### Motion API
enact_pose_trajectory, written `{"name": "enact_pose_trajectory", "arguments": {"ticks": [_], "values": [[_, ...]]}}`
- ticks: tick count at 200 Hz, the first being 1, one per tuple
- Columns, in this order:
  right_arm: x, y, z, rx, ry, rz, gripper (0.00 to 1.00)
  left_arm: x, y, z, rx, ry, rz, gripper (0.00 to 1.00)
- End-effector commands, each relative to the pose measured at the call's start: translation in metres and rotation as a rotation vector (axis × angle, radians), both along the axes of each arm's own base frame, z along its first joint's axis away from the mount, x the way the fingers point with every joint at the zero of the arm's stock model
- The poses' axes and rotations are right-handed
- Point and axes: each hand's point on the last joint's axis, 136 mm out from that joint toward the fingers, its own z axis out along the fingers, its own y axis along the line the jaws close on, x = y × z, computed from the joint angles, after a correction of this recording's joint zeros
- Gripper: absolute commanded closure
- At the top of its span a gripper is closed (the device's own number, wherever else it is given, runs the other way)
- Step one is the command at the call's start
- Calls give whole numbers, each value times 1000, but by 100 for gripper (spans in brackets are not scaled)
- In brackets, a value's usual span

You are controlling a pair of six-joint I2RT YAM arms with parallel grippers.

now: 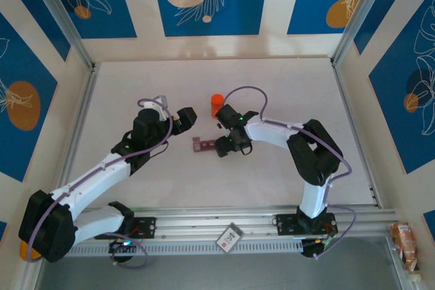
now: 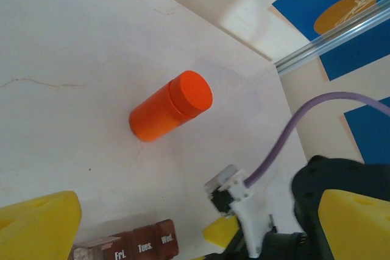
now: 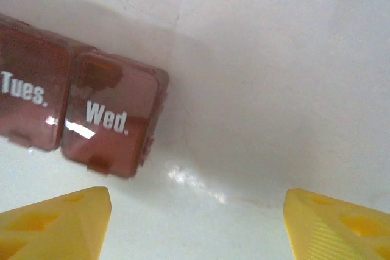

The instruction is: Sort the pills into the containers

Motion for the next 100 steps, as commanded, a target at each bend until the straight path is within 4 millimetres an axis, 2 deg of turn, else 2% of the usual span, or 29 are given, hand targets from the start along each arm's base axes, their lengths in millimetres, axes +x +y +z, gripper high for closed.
{"name": "enact_pose_trajectory", "arguments": {"ticks": [1, 50, 100], "values": [[-3, -1, 22, 123, 29, -77, 25, -1, 5, -6, 32, 0, -13, 0], [8, 6, 41, 435, 114, -197, 26, 0, 12, -22, 65, 69, -26, 0], [16, 21, 39, 536, 160, -226, 29, 2, 18, -35, 80, 121, -31, 0]]}}
